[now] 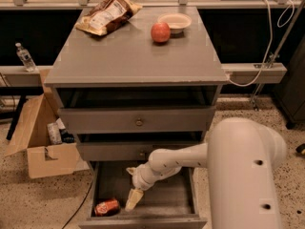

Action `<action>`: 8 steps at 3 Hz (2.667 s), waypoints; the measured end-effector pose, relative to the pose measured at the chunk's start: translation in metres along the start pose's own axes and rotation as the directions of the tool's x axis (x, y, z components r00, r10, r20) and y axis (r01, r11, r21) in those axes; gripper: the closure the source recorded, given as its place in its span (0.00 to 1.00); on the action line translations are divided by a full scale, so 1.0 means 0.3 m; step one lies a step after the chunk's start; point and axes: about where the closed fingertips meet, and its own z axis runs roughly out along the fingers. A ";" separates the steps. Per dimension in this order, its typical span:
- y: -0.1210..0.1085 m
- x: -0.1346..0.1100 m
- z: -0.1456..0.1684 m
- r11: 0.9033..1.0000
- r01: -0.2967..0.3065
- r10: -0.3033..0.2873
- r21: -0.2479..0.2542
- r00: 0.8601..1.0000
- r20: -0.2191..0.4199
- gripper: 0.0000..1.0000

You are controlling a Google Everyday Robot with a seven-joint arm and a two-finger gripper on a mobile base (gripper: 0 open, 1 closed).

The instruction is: Pick coke can from bottom drawer and place on counter

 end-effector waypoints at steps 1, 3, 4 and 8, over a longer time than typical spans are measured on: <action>-0.046 0.035 0.123 0.999 0.046 -0.047 -0.010 0.998 -0.039 0.00; -0.138 0.084 0.308 0.989 0.141 -0.136 0.037 0.984 -0.114 0.00; -0.183 0.088 0.377 0.981 0.174 -0.160 0.088 0.976 -0.147 0.00; -0.200 0.182 0.611 0.983 0.169 -0.152 0.066 0.966 -0.209 0.00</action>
Offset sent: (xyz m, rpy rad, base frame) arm 0.0461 0.0407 -0.0982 -0.1131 -0.1326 0.1117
